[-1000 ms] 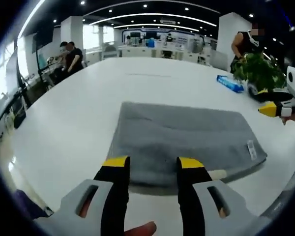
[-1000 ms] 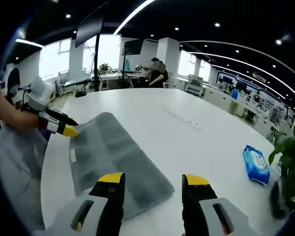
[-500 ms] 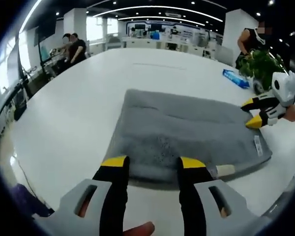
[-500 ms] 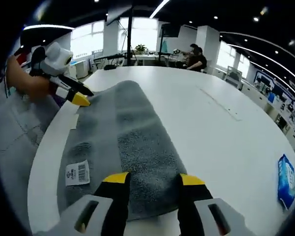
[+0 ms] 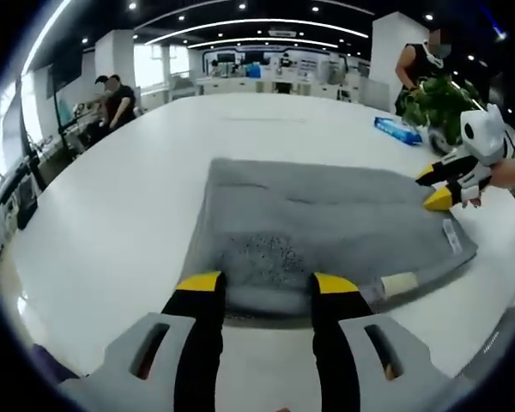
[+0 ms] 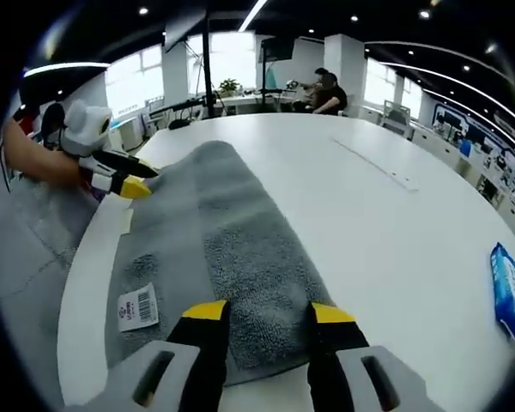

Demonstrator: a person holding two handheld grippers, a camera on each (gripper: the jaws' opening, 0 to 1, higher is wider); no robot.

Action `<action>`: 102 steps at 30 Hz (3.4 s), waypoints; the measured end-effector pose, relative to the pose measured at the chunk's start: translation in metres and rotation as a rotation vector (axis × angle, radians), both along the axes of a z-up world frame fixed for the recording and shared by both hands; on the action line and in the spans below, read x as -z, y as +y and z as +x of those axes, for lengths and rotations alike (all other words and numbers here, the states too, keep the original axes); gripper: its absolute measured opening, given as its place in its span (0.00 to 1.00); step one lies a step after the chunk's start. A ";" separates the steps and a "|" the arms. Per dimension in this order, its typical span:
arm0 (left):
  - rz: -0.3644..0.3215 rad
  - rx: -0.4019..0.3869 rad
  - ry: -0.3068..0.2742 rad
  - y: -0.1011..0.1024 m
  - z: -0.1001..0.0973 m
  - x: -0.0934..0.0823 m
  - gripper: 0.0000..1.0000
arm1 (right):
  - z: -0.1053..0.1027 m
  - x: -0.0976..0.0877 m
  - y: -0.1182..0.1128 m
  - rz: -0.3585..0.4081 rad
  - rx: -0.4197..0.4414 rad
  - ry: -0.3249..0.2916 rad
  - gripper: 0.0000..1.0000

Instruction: Open the folded towel by lifting each exposed corner and separating the folded layers until the towel lies flat within the target outline without major curled edges

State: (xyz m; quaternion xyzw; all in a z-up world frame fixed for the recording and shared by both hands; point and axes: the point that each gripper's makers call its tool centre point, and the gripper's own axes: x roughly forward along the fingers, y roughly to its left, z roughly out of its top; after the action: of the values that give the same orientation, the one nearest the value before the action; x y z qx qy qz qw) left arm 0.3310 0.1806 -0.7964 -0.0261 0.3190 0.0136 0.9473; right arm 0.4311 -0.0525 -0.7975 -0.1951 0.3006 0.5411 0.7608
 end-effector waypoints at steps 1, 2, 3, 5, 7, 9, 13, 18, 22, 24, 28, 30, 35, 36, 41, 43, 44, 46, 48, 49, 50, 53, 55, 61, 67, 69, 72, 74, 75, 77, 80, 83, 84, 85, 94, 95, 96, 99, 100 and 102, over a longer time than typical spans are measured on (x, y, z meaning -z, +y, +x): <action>0.004 0.018 0.008 -0.001 0.000 0.000 0.39 | -0.001 0.000 0.000 -0.001 0.003 0.004 0.33; 0.005 0.029 0.014 -0.001 0.001 0.000 0.39 | -0.002 0.000 0.000 -0.003 0.005 0.006 0.33; 0.002 0.037 0.021 -0.001 0.002 0.001 0.39 | -0.003 0.000 -0.001 -0.011 0.011 0.014 0.33; -0.005 0.064 0.044 -0.002 0.005 0.001 0.39 | -0.005 0.000 -0.002 -0.024 0.019 0.021 0.33; 0.011 0.113 0.059 -0.003 0.008 0.002 0.39 | -0.005 0.000 -0.003 -0.039 0.031 0.030 0.33; 0.004 0.135 0.058 -0.004 0.011 0.002 0.39 | -0.007 0.001 -0.005 -0.055 0.045 0.039 0.33; -0.005 0.184 0.071 -0.005 0.019 0.002 0.38 | -0.010 0.001 -0.011 -0.074 0.068 0.059 0.32; -0.003 0.257 0.098 -0.009 0.030 0.002 0.38 | -0.019 0.001 -0.022 -0.088 0.111 0.092 0.31; -0.001 0.291 0.110 -0.013 0.036 0.002 0.38 | -0.021 0.003 -0.031 -0.096 0.134 0.105 0.30; -0.001 0.308 0.114 -0.014 0.039 0.002 0.38 | -0.023 0.003 -0.035 -0.098 0.149 0.112 0.29; 0.005 0.338 0.122 -0.018 0.046 0.002 0.38 | -0.030 0.005 -0.042 -0.095 0.181 0.124 0.29; 0.010 0.358 0.128 -0.020 0.050 0.003 0.38 | -0.033 0.005 -0.044 -0.092 0.196 0.131 0.28; 0.018 0.408 0.143 -0.026 0.058 0.004 0.38 | -0.042 0.006 -0.052 -0.087 0.230 0.146 0.27; 0.020 0.415 0.146 -0.027 0.059 0.004 0.39 | -0.044 0.006 -0.053 -0.086 0.235 0.148 0.27; 0.030 0.451 0.157 -0.034 0.061 0.004 0.39 | -0.054 0.006 -0.059 -0.074 0.266 0.153 0.26; 0.033 0.473 0.159 -0.035 0.066 0.004 0.39 | -0.058 0.006 -0.062 -0.070 0.278 0.157 0.26; 0.034 0.481 0.162 -0.037 0.066 0.003 0.39 | -0.060 0.006 -0.063 -0.068 0.284 0.160 0.26; 0.040 0.500 0.167 -0.040 0.066 0.002 0.39 | -0.065 0.005 -0.064 -0.066 0.298 0.167 0.25; 0.043 0.518 0.169 -0.042 0.068 0.001 0.39 | -0.069 0.006 -0.065 -0.072 0.303 0.167 0.25; 0.045 0.535 0.169 -0.044 0.069 0.001 0.39 | -0.071 0.006 -0.066 -0.075 0.311 0.167 0.25; 0.045 0.546 0.169 -0.046 0.069 0.000 0.39 | -0.073 0.006 -0.067 -0.078 0.318 0.169 0.25; 0.050 0.580 0.175 -0.050 0.072 -0.001 0.39 | -0.079 0.006 -0.069 -0.082 0.332 0.170 0.25; 0.056 0.604 0.181 -0.053 0.074 -0.001 0.39 | -0.082 0.005 -0.071 -0.080 0.348 0.178 0.25; 0.069 0.660 0.192 -0.063 0.084 -0.001 0.39 | -0.093 0.005 -0.074 -0.071 0.409 0.192 0.24; 0.081 0.733 0.201 -0.074 0.096 -0.001 0.39 | -0.102 0.004 -0.079 -0.017 0.507 0.225 0.23; 0.084 0.761 0.206 -0.077 0.099 -0.001 0.39 | -0.105 0.004 -0.080 0.007 0.539 0.245 0.22; 0.086 0.788 0.210 -0.082 0.104 0.000 0.39 | -0.108 0.004 -0.082 0.039 0.578 0.277 0.20; 0.090 0.803 0.214 -0.086 0.108 0.000 0.39 | -0.110 0.004 -0.084 0.064 0.609 0.298 0.18; 0.092 0.810 0.216 -0.087 0.109 0.000 0.39 | -0.110 0.004 -0.084 0.071 0.612 0.301 0.18; 0.100 0.830 0.224 -0.090 0.111 0.000 0.39 | -0.112 0.004 -0.085 0.069 0.610 0.300 0.17; 0.110 0.864 0.236 -0.094 0.116 0.001 0.39 | -0.116 0.003 -0.084 0.074 0.619 0.299 0.17; 0.117 0.886 0.239 -0.098 0.121 0.001 0.39 | -0.118 0.004 -0.083 0.069 0.626 0.302 0.17; 0.116 0.889 0.237 -0.100 0.123 0.001 0.39 | -0.118 0.004 -0.083 0.065 0.624 0.301 0.17; 0.116 0.894 0.236 -0.102 0.125 0.001 0.39 | -0.119 0.004 -0.083 0.057 0.624 0.302 0.17; 0.129 0.951 0.244 -0.111 0.138 0.002 0.39 | -0.124 0.005 -0.082 0.044 0.608 0.305 0.17; 0.129 0.956 0.243 -0.112 0.139 0.002 0.39 | -0.124 0.005 -0.082 0.046 0.608 0.309 0.17; 0.132 0.965 0.243 -0.113 0.140 0.002 0.39 | -0.126 0.005 -0.081 0.044 0.605 0.312 0.17; 0.138 0.986 0.246 -0.116 0.143 0.002 0.39 | -0.129 0.004 -0.078 0.023 0.589 0.301 0.19; 0.142 0.996 0.248 -0.117 0.145 0.002 0.39 | -0.130 0.004 -0.077 0.014 0.588 0.294 0.20; 0.143 1.011 0.247 -0.119 0.148 0.002 0.39 | -0.132 0.004 -0.075 0.010 0.584 0.287 0.22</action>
State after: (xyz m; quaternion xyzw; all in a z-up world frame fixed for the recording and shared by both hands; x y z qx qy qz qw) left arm 0.4789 0.0620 -0.7984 0.1978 0.3994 -0.4203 0.7904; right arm 0.2988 -0.1273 -0.8017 -0.0186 0.4455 0.3232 0.8347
